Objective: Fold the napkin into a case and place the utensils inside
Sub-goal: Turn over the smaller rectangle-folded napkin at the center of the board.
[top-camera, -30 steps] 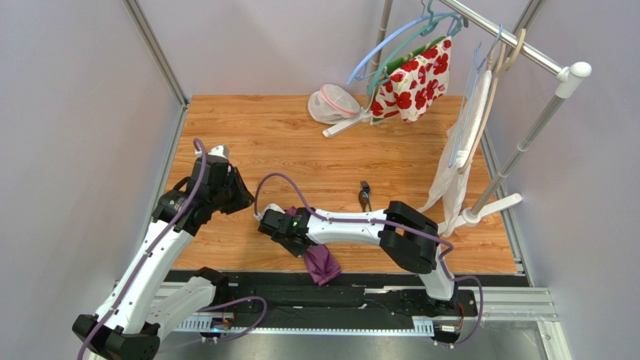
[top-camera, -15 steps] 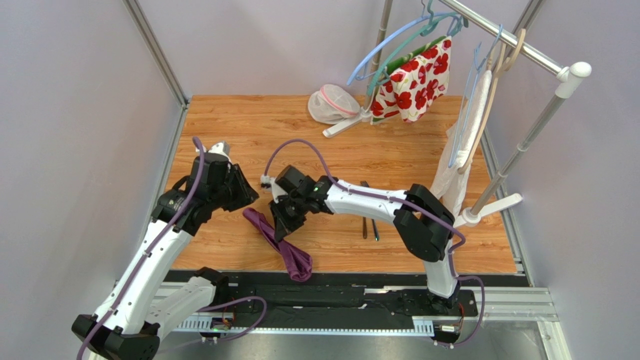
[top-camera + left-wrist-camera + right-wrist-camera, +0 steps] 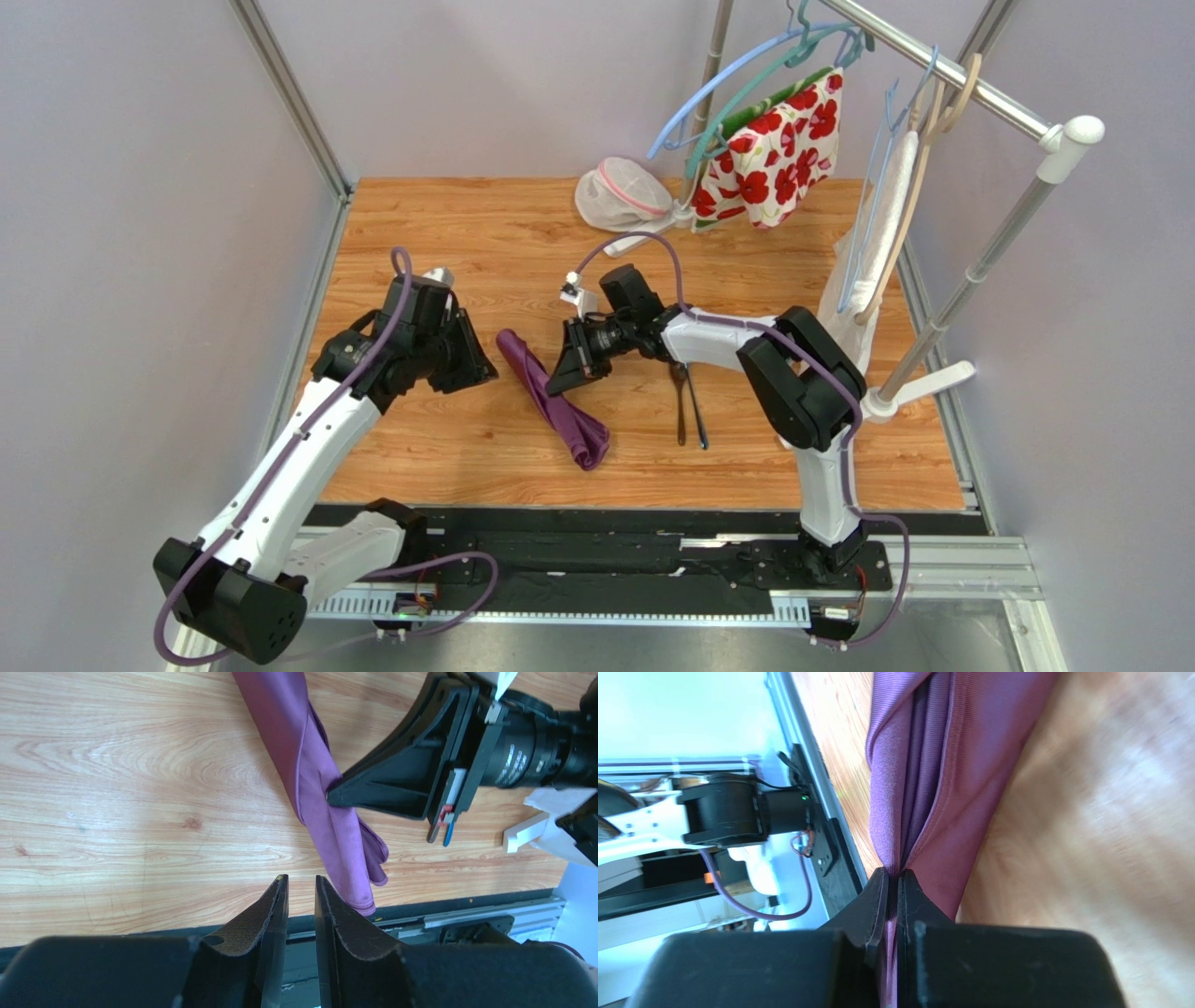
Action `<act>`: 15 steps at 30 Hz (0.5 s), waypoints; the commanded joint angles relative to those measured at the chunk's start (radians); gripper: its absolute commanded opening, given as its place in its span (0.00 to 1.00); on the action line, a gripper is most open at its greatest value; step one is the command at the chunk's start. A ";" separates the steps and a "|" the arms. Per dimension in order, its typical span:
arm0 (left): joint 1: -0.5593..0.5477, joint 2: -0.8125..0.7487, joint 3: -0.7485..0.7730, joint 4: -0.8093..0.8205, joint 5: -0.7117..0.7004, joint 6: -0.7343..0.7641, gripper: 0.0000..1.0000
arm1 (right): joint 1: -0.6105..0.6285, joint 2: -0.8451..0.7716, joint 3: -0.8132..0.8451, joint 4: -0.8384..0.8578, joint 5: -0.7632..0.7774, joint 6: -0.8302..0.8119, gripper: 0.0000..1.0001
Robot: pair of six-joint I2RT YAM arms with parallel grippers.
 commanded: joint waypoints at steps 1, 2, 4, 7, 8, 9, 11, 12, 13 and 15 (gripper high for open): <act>-0.002 0.020 -0.003 0.056 0.049 0.010 0.28 | -0.041 0.038 -0.010 0.162 -0.125 0.046 0.00; -0.002 0.032 -0.006 0.068 0.054 0.010 0.28 | -0.059 0.049 -0.010 0.162 -0.141 0.043 0.01; -0.002 0.046 -0.020 0.088 0.081 0.015 0.26 | -0.078 0.077 -0.003 0.147 -0.141 0.034 0.04; -0.007 0.084 -0.030 0.124 0.117 0.018 0.25 | -0.107 0.085 0.027 0.035 -0.106 -0.063 0.09; -0.010 0.092 -0.030 0.134 0.121 0.021 0.25 | -0.125 0.077 0.027 -0.011 -0.074 -0.078 0.12; -0.022 0.100 -0.027 0.138 0.121 0.021 0.25 | -0.139 0.075 0.027 -0.019 -0.069 -0.084 0.13; -0.039 0.123 -0.026 0.154 0.120 0.020 0.25 | -0.182 0.068 0.042 -0.073 -0.038 -0.102 0.17; -0.057 0.127 -0.027 0.165 0.123 0.014 0.25 | -0.194 0.065 0.064 -0.123 -0.017 -0.134 0.22; -0.068 0.135 -0.029 0.177 0.123 0.009 0.25 | -0.205 0.060 0.081 -0.175 0.017 -0.165 0.37; -0.087 0.166 -0.030 0.220 0.137 -0.002 0.25 | -0.230 0.039 0.139 -0.317 0.103 -0.266 0.54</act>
